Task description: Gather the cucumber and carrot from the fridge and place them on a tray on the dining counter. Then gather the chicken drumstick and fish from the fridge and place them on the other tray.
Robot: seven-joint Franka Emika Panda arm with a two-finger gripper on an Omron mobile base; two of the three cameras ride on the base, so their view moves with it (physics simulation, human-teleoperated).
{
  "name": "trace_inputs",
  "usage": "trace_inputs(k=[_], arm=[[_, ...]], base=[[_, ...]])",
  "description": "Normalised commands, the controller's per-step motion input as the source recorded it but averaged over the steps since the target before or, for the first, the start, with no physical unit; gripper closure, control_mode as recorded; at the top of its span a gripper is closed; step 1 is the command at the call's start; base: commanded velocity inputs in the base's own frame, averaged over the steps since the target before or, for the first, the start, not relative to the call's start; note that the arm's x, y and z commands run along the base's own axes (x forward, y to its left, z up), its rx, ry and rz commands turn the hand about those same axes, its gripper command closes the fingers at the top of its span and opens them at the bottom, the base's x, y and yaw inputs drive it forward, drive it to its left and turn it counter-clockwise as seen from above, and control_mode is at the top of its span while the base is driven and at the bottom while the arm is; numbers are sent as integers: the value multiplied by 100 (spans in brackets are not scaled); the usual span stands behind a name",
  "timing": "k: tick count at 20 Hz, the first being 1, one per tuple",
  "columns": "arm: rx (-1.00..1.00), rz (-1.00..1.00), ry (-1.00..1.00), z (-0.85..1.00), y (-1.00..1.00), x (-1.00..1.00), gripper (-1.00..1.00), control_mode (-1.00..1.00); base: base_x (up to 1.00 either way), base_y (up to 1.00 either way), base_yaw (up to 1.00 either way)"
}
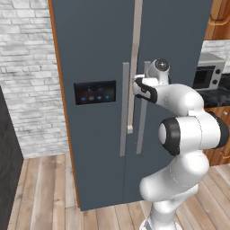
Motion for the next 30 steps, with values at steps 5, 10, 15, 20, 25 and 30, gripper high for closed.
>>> trace_inputs(k=[5, 10, 15, 20, 25, 30], arm=[[0, 0, 0, 0, 1, 17, -100, -100], [0, 0, -2, -3, -4, 36, -100, -100], [0, 1, -2, -21, 0, 52, 100, -100], [1, 0, 1, -4, -2, 3, 100, -100], [2, -6, 0, 0, -16, -80, 100, -100], [5, -9, 0, 0, -23, -100, 100, -100]], base=[[0, 0, 0], [0, 0, 0], [0, 0, 0], [0, 0, 0], [0, 0, 0], [0, 0, 0]])
